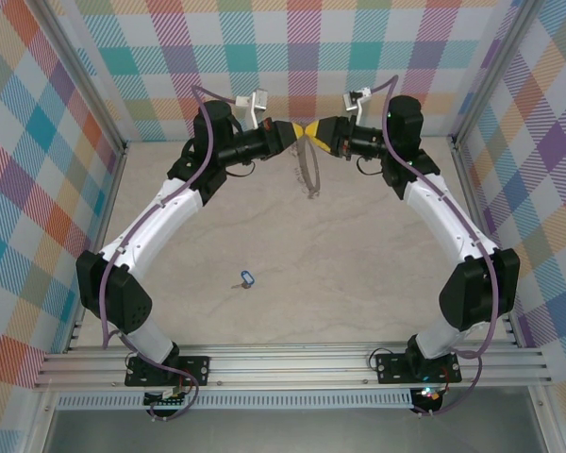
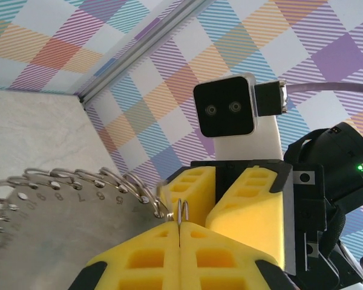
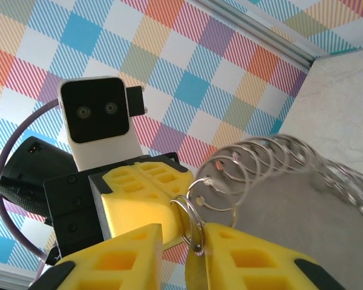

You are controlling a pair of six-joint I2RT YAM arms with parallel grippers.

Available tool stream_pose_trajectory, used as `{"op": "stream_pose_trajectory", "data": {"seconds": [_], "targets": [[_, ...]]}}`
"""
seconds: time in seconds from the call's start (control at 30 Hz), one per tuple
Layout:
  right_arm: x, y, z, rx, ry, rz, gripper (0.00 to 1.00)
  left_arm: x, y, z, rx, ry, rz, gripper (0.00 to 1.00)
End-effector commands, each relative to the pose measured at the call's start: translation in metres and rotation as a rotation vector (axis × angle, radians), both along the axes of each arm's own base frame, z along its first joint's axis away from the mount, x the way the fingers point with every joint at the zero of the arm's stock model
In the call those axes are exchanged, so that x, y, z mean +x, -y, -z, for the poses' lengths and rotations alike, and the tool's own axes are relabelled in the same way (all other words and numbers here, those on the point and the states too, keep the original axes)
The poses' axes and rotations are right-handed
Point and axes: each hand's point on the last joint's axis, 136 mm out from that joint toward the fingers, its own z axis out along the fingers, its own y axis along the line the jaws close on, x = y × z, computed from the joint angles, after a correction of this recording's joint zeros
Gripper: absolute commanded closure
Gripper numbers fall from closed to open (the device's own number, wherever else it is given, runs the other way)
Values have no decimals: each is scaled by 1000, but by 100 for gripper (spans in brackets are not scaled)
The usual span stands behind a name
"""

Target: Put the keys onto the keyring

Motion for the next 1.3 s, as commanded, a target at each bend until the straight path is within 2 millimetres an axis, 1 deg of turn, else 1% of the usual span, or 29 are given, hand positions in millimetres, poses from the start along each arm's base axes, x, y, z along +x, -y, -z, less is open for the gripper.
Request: {"op": "stream_pose_trajectory", "data": {"seconds": [0.0, 0.07, 0.27, 0.37, 0.4, 0.43, 0.5, 0.53, 0.57, 0.63, 0.7, 0.8, 0.83, 0.9, 1.0, 1.07, 1.27], "targets": [[-4, -4, -18, 19, 67, -29, 77, -7, 6, -23, -40, 56, 35, 100], [-4, -4, -17, 18, 64, -29, 85, -7, 6, -24, -41, 57, 35, 100], [-5, -3, -14, 3, 63, -28, 100, -6, 6, -24, -42, 59, 29, 100], [-7, -1, -11, -19, 73, -23, 100, -5, 3, -24, -27, 57, 13, 100], [-8, -1, -12, -25, 82, -22, 100, -5, 2, -24, -11, 60, 3, 98], [-9, 0, -13, -33, 92, -21, 100, -5, -1, -25, 9, 64, -8, 89], [-11, 1, -16, -47, 113, -26, 100, -7, -5, -32, 37, 88, -20, 72], [-14, 1, -18, -51, 127, -35, 100, -8, -8, -37, 51, 103, -25, 61], [-16, 1, -22, -53, 144, -42, 100, -10, -10, -41, 63, 116, -30, 53], [-20, 1, -26, -58, 169, -52, 100, -13, -16, -51, 75, 146, -35, 43], [-24, 1, -32, -61, 193, -67, 100, -17, -19, -61, 85, 175, -27, 39], [-29, 1, -38, -60, 219, -87, 100, -26, -20, -75, 87, 215, 19, 38], [-31, 1, -41, -57, 229, -91, 100, -28, -19, -73, 100, 201, 39, 39], [-35, 1, -45, -49, 248, -106, 100, -33, -17, -76, 104, 210, 76, 43], [-40, 1, -53, -36, 273, -126, 100, -36, -14, -78, 102, 216, 116, 51], [-44, 1, -57, -28, 287, -142, 100, -37, -11, -77, 101, 217, 141, 55], [-49, 1, -66, -16, 303, -162, 100, -35, -6, -69, 107, 201, 179, 56]]}}
